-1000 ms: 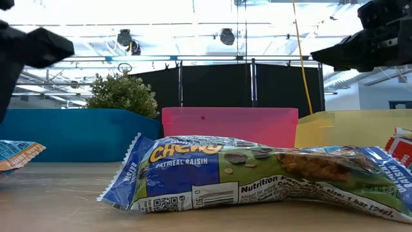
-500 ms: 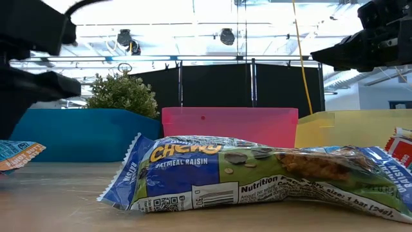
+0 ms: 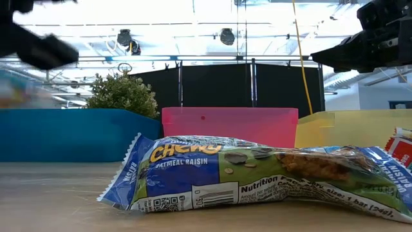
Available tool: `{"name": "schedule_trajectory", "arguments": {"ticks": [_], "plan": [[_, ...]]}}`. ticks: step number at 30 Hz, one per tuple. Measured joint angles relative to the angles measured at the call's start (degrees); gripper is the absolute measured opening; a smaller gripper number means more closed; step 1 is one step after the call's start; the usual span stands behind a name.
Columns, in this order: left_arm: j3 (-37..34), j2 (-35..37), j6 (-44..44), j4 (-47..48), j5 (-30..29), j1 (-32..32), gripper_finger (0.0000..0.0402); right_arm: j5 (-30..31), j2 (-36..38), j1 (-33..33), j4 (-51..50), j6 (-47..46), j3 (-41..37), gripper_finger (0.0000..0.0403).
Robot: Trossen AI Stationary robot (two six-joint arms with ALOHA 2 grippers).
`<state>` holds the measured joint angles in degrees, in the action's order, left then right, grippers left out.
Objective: Pick and place Granola Bars by type
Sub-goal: Put the yellow granola bar into the blue bin
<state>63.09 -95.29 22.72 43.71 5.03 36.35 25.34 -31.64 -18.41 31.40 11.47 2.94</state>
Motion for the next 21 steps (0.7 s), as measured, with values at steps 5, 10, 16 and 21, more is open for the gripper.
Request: {"name": "schedule_trajectory", "arguments": {"ticks": [5, 10, 16, 21], "plan": [[0.92, 11.75, -1.39, 10.93, -8.16, -0.32, 0.0033, 0.0, 0.02, 0.01, 0.11, 0.94, 0.0, 0.0], [0.74, 23.06, -3.19, 17.9, -23.23, -5.18, 0.0022, 0.0, 0.02, 0.02, 0.04, 1.74, 0.0, 0.0], [-1.66, 26.75, -11.91, 20.92, -23.43, -20.15, 0.0026, 0.0, 0.02, 0.02, 0.4, 1.77, 0.0, 0.0], [-5.25, 24.13, -21.04, 17.78, -16.17, -31.85, 0.002, 0.0, 0.0, 0.02, 0.5, 1.24, 0.0, 0.0]]}}
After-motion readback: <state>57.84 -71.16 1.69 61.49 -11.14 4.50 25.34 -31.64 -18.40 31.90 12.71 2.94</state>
